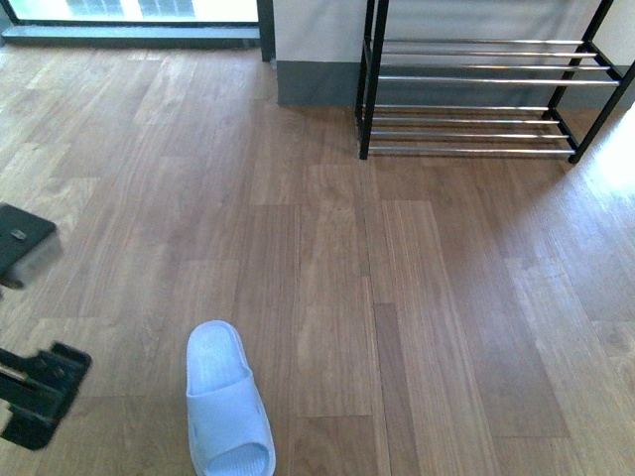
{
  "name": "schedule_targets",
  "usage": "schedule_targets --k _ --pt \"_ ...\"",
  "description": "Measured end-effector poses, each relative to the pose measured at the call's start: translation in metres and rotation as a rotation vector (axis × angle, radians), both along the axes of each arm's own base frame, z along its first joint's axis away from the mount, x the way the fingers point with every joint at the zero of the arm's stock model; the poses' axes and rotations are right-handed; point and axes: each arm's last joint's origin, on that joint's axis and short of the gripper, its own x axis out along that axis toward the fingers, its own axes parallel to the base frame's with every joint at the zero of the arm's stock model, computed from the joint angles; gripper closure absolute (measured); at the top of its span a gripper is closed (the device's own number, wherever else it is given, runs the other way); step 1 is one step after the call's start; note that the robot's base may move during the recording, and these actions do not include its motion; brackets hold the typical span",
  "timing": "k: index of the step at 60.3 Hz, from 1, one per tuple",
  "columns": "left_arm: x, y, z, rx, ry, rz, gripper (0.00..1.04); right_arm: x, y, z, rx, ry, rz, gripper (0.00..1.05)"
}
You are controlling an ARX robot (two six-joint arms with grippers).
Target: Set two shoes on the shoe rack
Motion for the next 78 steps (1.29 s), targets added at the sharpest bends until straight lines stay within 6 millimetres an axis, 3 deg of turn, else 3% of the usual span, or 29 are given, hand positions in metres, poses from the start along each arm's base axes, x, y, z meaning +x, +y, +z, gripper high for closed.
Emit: schedule_targets --k 6,16,27,28,39,65,78 --pt "0.007 -0.001 -0.028 0.024 0.049 0.007 0.09 0.000 0.000 0.000 0.000 0.000 0.000 0.09" --pt "0.016 0.003 -0.069 -0.029 0.103 0.192 0.09 0.000 0.000 0.000 0.000 0.000 0.000 0.09" --pt "0.022 0.006 -0.102 -0.232 0.174 0.405 0.09 0.000 0.000 0.000 0.000 0.000 0.000 0.09" --pt "0.032 0.011 -0.115 -0.361 0.149 0.568 0.09 0.000 0.000 0.000 0.000 0.000 0.000 0.09" --pt "0.037 0.013 -0.144 -0.476 0.175 0.798 0.09 0.000 0.000 0.000 0.000 0.000 0.000 0.09" --pt "0.070 -0.002 -0.175 -0.596 0.213 0.878 0.09 0.000 0.000 0.000 0.000 0.000 0.000 0.09" --pt "0.077 -0.013 -0.193 -0.678 0.256 0.964 0.09 0.000 0.000 0.000 0.000 0.000 0.000 0.09"
